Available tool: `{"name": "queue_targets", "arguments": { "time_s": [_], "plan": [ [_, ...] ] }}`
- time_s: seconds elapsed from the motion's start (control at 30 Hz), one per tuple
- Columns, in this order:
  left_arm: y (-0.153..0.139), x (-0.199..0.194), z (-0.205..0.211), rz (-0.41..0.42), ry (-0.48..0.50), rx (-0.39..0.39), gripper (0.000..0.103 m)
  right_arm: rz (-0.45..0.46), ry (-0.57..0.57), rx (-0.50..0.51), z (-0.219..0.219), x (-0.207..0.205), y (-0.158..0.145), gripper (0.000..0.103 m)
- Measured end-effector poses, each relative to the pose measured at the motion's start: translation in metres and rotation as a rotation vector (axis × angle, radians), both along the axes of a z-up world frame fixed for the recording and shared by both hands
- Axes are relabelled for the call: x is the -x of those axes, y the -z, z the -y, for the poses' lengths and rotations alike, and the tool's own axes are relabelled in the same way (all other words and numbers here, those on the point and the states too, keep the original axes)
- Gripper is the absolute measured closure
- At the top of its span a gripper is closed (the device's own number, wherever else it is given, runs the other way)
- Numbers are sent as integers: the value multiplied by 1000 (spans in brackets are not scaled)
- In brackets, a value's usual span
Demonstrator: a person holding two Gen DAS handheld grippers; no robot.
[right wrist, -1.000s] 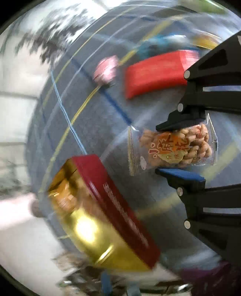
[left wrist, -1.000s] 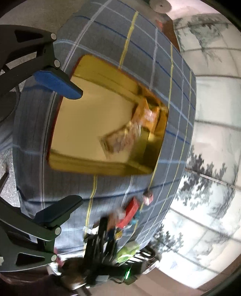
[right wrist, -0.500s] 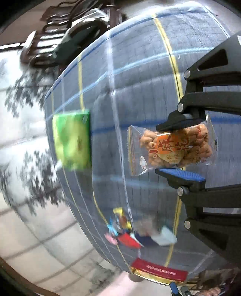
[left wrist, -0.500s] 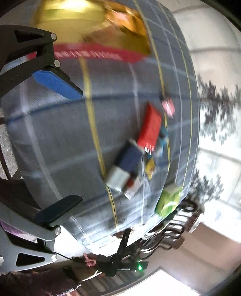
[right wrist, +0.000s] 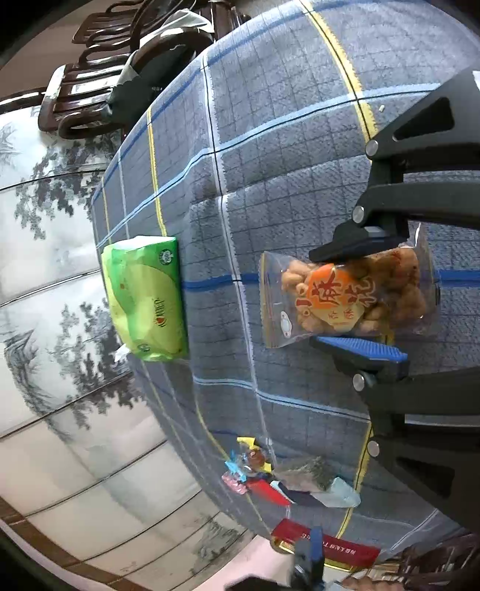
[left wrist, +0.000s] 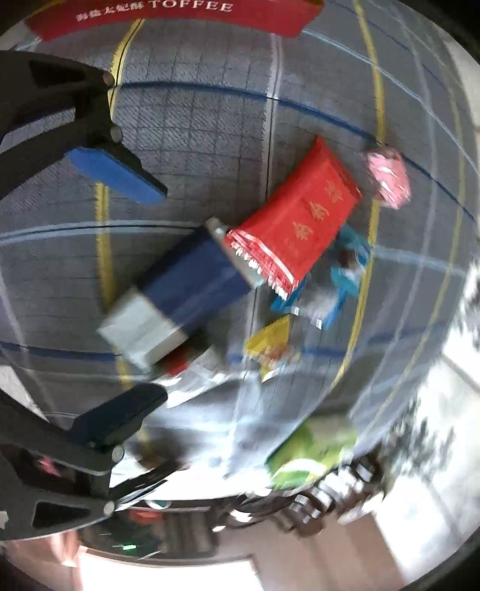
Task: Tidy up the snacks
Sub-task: 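Grasp a second snack bag with the right gripper while the left grasps the tissue pack, then carry the tissue pack with the left gripper over the gold tray and release it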
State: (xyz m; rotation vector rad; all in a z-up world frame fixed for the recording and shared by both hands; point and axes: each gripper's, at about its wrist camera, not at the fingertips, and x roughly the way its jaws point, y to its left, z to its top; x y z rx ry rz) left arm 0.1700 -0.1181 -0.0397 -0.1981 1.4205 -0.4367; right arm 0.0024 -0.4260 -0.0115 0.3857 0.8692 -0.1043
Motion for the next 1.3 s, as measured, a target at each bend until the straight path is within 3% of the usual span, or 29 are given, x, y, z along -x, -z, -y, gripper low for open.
{"name": "queue_targets", "arguments": {
  "time_s": [0.1, 0.23, 0.4, 0.5, 0.57, 0.7, 0.77, 0.8, 0.83, 0.93, 1.03, 1.1, 1.17, 1.23, 1.3],
  "plan": [
    [16, -8, 7, -82, -51, -27, 27, 7, -7, -1, -1, 0, 0, 64],
    [15, -8, 22, -64, -74, -88, 25, 17, -12, -22, 3, 1, 1, 64],
    [21, -9, 38, -74, -120, -199, 19, 31, -11, -55, 7, 2, 2, 63],
    [32, 0, 60, -101, -69, -333, 2, 38, -12, -70, 8, 3, 3, 63],
    [36, 7, 72, -75, -17, -409, 0, 41, -15, -75, 8, 2, 3, 63],
    [32, 12, 64, -19, -75, -361, 4, 47, -17, -83, 9, 3, 4, 62],
    [26, 17, 57, 25, -93, -369, 19, 48, -16, -87, 10, 3, 4, 62],
    [22, 19, 52, 51, -99, -378, 40, 49, -16, -88, 10, 3, 4, 62],
    [17, 19, 49, 73, -108, -371, 53, 49, -15, -89, 10, 3, 4, 62],
    [12, 19, 29, 66, -129, -286, 55, 51, -12, -96, 11, 3, 4, 62],
    [8, 34, 17, 93, -84, -277, 56, 54, -4, -106, 13, 4, 5, 62],
    [-2, 59, 8, 162, -47, -234, 57, 55, -2, -109, 13, 4, 5, 62],
    [-17, 77, 1, 269, -6, -269, 58, 54, -2, -102, 13, 4, 5, 62],
    [-28, 91, -19, 296, 10, -210, 58, 51, -3, -91, 11, 3, 4, 62],
    [-34, 101, -35, 329, 13, -220, 58, 47, -3, -74, 8, 2, 4, 62]
  ]
}}
